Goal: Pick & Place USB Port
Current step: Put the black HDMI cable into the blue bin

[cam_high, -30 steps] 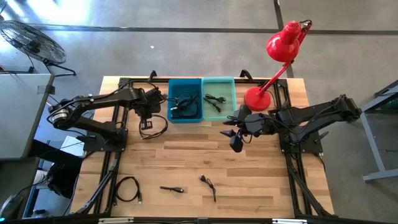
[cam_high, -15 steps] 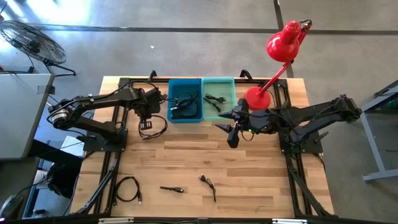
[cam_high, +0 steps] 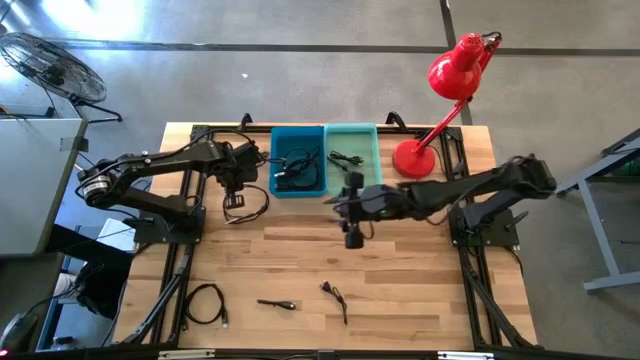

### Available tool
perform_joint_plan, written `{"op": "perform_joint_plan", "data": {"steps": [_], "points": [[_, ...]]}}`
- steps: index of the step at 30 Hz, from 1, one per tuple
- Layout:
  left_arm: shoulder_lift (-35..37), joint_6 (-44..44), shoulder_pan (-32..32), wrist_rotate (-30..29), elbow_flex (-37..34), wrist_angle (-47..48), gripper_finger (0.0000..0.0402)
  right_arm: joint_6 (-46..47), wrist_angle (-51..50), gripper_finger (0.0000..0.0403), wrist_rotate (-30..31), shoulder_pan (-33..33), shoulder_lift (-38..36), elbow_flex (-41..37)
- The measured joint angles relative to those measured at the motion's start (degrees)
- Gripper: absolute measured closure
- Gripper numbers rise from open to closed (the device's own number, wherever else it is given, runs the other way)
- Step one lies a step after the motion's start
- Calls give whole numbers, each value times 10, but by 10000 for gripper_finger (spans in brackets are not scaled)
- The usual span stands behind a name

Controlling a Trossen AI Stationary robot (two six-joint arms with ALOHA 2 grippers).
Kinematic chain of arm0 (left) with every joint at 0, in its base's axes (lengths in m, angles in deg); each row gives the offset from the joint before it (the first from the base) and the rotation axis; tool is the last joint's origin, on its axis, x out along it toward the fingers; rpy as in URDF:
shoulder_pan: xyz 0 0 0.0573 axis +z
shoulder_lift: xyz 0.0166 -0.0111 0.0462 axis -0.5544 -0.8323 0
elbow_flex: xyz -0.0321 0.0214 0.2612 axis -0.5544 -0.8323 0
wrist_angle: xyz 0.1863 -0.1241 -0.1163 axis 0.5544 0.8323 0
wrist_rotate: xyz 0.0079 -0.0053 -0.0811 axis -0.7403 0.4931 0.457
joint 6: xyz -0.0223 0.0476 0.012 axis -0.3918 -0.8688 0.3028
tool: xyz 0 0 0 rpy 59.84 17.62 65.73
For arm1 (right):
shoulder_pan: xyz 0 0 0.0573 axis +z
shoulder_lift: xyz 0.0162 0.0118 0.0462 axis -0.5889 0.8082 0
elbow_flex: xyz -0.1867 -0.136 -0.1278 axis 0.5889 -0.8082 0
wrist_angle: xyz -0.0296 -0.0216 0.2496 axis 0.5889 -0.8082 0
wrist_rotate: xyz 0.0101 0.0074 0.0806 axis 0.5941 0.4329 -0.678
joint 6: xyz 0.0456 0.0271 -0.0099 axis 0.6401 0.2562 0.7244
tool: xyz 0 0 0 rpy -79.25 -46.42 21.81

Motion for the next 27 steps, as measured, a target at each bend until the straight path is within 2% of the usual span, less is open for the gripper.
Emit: {"op": "perform_joint_plan", "data": {"steps": [4, 20, 23, 27], "points": [[0, -6, 0, 4, 0, 2, 401, -2, 51, 211, -1, -8, 17, 0], [0, -35, 0, 37, 0, -4, 400, 18, 24, 211, -22, -20, 11, 0], [0, -35, 0, 39, 0, -4, 385, 23, 22, 210, -22, -20, 11, 0], [0, -35, 0, 37, 0, -4, 339, 46, 11, 210, -23, -20, 11, 0]]}}
